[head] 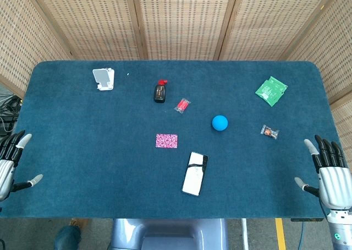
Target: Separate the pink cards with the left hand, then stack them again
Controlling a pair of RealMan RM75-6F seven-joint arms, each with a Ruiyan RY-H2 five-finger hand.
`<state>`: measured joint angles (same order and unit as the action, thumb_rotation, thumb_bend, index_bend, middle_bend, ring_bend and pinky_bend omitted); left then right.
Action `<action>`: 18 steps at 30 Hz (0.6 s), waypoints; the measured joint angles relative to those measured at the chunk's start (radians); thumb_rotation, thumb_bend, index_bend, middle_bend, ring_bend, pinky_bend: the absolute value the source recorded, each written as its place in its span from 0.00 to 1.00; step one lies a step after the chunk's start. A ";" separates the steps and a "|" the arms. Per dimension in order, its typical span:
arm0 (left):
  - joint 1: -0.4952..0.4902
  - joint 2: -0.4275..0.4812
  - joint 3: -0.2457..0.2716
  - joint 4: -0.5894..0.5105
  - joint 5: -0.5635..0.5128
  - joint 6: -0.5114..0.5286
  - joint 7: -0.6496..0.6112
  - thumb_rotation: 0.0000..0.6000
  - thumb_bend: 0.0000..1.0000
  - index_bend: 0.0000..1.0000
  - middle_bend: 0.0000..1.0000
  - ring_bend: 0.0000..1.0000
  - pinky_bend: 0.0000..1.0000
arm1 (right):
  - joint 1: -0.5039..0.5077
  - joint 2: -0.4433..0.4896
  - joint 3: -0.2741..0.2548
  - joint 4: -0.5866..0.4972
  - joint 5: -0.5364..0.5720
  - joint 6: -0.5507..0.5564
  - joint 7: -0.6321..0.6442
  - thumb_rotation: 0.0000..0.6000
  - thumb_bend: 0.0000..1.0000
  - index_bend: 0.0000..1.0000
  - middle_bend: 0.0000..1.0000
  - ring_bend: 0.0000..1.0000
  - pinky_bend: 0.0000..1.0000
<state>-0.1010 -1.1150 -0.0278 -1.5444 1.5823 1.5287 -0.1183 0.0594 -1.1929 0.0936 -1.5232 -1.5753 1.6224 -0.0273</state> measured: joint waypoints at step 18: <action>-0.258 -0.015 -0.041 -0.044 0.125 -0.222 -0.021 1.00 1.00 0.00 0.00 0.00 0.00 | 0.009 0.003 0.019 -0.011 0.053 -0.036 -0.016 1.00 0.00 0.00 0.00 0.00 0.00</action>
<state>-0.3592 -1.1297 -0.0690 -1.5883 1.7076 1.3067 -0.1388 0.0684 -1.1896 0.1124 -1.5343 -1.5224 1.5864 -0.0435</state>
